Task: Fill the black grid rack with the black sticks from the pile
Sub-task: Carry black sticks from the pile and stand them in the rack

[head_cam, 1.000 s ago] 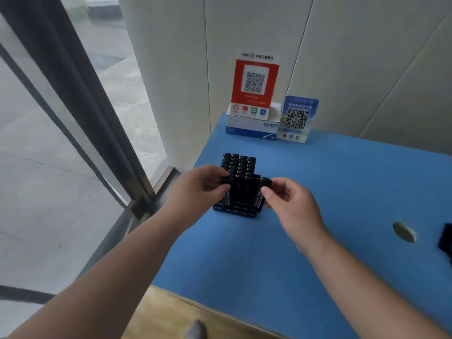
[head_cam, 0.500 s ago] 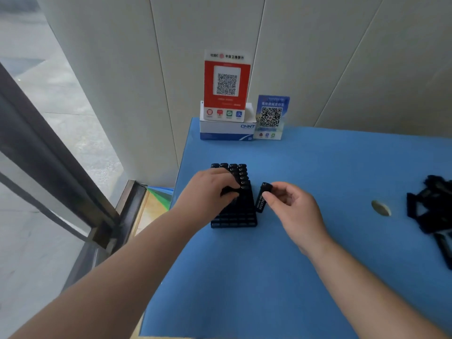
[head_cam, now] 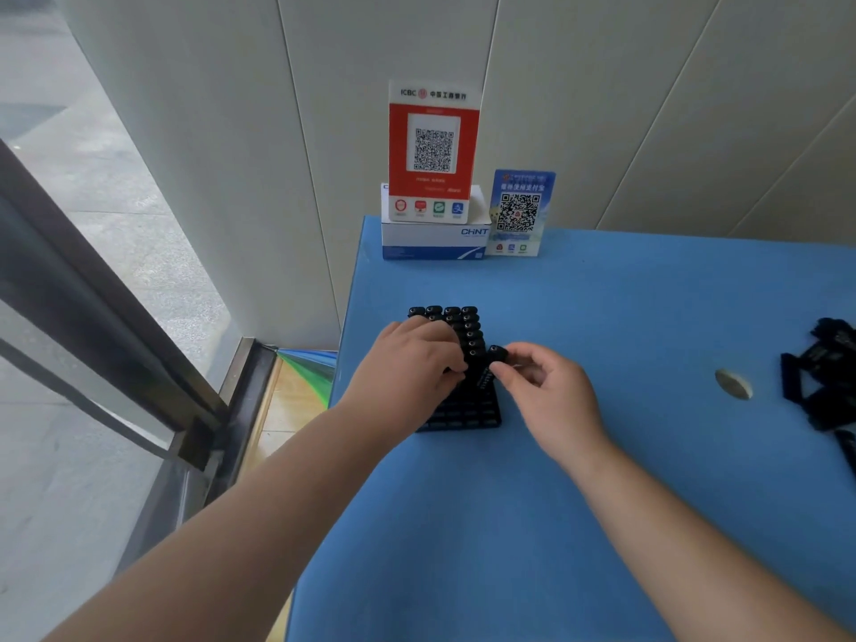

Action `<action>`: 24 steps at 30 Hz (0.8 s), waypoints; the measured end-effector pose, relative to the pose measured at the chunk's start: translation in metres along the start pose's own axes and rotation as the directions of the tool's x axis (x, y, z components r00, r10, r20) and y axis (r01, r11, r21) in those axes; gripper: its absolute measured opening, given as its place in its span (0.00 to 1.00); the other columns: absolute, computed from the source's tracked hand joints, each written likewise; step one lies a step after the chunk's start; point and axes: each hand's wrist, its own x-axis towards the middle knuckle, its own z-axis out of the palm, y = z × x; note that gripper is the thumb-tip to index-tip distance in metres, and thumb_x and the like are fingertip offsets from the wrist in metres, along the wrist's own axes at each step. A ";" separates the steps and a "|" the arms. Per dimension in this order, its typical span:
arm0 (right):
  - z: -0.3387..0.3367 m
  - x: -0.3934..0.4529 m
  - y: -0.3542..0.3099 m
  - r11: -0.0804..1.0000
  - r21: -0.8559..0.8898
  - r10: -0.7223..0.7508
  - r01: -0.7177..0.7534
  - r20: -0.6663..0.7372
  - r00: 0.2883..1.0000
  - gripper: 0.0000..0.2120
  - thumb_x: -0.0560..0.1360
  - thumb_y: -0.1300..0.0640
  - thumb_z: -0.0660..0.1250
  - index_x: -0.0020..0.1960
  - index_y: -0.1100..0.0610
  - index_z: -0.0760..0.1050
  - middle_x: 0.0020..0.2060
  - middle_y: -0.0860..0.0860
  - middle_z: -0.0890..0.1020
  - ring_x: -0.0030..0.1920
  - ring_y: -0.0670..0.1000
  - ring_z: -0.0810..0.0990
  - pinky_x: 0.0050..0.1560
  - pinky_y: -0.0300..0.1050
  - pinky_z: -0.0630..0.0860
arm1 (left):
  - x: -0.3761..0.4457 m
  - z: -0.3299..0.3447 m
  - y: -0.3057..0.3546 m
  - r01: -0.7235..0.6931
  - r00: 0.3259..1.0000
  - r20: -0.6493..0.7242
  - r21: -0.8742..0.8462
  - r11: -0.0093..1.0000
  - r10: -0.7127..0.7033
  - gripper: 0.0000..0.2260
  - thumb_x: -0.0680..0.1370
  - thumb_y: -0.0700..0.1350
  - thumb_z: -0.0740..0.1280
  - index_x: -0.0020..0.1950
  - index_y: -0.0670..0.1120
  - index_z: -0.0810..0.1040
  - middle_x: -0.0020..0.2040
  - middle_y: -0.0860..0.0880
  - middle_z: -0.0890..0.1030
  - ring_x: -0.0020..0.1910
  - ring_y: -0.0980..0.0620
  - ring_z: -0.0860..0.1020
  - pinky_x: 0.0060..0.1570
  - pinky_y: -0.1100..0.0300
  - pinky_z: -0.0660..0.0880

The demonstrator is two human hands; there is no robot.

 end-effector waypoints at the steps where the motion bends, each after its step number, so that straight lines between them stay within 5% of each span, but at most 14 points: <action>1: 0.001 0.000 0.000 1.000 -0.004 -0.006 0.006 0.005 1.000 0.12 0.76 0.59 0.73 0.42 0.41 0.79 0.39 0.39 0.85 0.42 0.42 0.83 0.45 0.29 0.75 | -0.001 0.001 -0.001 0.006 1.000 -0.007 -0.010 1.000 -0.006 0.03 0.72 0.45 0.75 0.43 0.51 0.85 0.46 0.55 0.81 0.47 0.48 0.77 0.46 0.54 0.74; 7: 0.006 0.002 0.011 0.979 -0.172 -0.097 0.108 0.075 0.992 0.10 0.74 0.62 0.74 0.47 0.47 0.84 0.42 0.42 0.85 0.44 0.42 0.83 0.50 0.34 0.77 | -0.008 0.004 -0.005 0.033 0.999 -0.028 -0.048 0.998 -0.034 0.05 0.74 0.44 0.74 0.49 0.50 0.86 0.50 0.55 0.82 0.51 0.49 0.78 0.52 0.50 0.76; 12: 0.008 0.005 0.013 0.946 -0.273 -0.168 0.177 0.057 0.984 0.07 0.74 0.63 0.74 0.51 0.55 0.85 0.41 0.34 0.81 0.44 0.34 0.80 0.48 0.24 0.71 | -0.009 0.003 -0.007 0.029 0.999 -0.020 -0.070 0.997 -0.031 0.06 0.75 0.44 0.73 0.50 0.50 0.86 0.51 0.55 0.82 0.51 0.50 0.78 0.53 0.49 0.76; 24: -0.008 -0.010 0.017 0.967 -0.254 -0.003 -0.002 -0.018 1.000 0.11 0.73 0.60 0.75 0.55 0.53 0.82 0.44 0.42 0.83 0.44 0.35 0.81 0.47 0.25 0.74 | -0.012 -0.003 -0.004 0.076 0.996 -0.033 -0.108 0.991 -0.080 0.13 0.73 0.44 0.75 0.57 0.47 0.82 0.55 0.51 0.81 0.56 0.48 0.76 0.60 0.58 0.71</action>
